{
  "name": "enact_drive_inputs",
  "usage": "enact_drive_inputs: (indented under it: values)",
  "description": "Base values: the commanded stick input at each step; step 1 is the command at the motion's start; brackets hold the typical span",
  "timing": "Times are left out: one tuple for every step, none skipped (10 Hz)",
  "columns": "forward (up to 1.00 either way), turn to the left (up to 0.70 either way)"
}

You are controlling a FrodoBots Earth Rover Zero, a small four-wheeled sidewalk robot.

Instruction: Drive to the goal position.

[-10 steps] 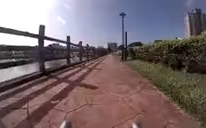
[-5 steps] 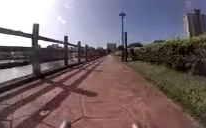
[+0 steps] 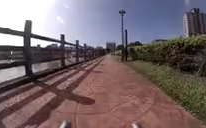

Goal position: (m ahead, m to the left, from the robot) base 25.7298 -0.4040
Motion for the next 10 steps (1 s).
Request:
enact_drive_inputs:
  values:
    - [0.50, 0.00]
    - [0.50, 0.00]
    - [0.50, 0.00]
    - [0.50, 0.00]
    - [0.50, 0.00]
    - [0.50, 0.00]
    - [0.50, 0.00]
    - [0.50, 0.00]
    - [0.50, 0.00]
    - [0.50, 0.00]
